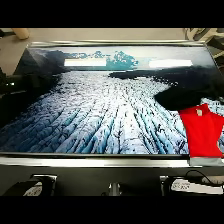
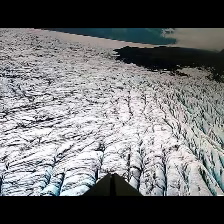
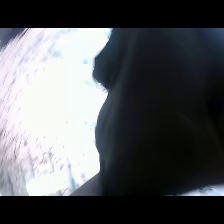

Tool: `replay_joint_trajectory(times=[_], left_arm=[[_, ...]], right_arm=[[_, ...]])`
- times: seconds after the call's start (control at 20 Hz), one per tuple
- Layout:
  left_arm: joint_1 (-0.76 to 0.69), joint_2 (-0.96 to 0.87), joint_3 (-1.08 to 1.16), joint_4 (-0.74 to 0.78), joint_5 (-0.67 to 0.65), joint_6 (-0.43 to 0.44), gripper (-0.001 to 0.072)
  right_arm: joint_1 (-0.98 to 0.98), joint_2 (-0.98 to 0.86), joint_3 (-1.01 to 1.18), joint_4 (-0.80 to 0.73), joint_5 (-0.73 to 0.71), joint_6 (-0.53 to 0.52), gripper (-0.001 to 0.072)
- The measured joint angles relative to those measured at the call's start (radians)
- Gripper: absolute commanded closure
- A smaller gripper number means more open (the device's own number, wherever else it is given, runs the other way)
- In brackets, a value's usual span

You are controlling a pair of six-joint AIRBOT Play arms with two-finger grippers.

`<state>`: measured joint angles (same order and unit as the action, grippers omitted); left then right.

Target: Fold the shirts.

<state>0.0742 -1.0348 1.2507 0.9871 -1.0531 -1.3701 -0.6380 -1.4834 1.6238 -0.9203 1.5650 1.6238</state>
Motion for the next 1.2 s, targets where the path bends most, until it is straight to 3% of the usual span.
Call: replay_joint_trajectory(times=[0.4, 0.6, 0.8, 0.85, 0.9, 0.95, 1.05, 1.2], left_arm=[[0.0, -0.005, -0.007, 0.0, 0.013, 0.006, 0.0677], [0.0, -0.005, -0.007, 0.0, 0.013, 0.01, 0.0677], [0.0, -0.005, -0.007, 0.0, 0.013, 0.011, 0.0677], [0.0, -0.005, -0.007, -0.002, 0.013, 0.011, 0.0678], [0.0, -0.005, -0.007, -0.007, 0.013, 0.011, 0.0677], [0.0, -0.005, -0.007, -0.01, 0.013, 0.012, 0.0678], [0.0, -0.005, -0.006, -0.015, 0.009, 0.011, 0.0678], [-0.002, -0.006, 0.008, -0.016, -0.005, 0.018, 0.068]], right_arm=[[-0.263, 0.091, 0.021, -0.042, 0.01, 0.065, 0.0695], [-0.289, 0.113, -0.018, -0.212, 0.092, 0.099, 0.0694], [-0.295, 0.192, -0.267, -0.377, 0.101, 0.126, 0.0692], [-0.297, 0.22, -0.361, -0.405, 0.081, 0.132, 0.0557], [-0.297, 0.243, -0.454, -0.423, 0.059, 0.135, 0.0239], [-0.297, 0.26, -0.525, -0.437, 0.041, 0.134, 0.0007], [-0.297, 0.282, -0.603, -0.461, -0.011, 0.092, 0.0], [-0.297, 0.298, -0.51, -0.502, -0.076, 0.032, 0.0005]])
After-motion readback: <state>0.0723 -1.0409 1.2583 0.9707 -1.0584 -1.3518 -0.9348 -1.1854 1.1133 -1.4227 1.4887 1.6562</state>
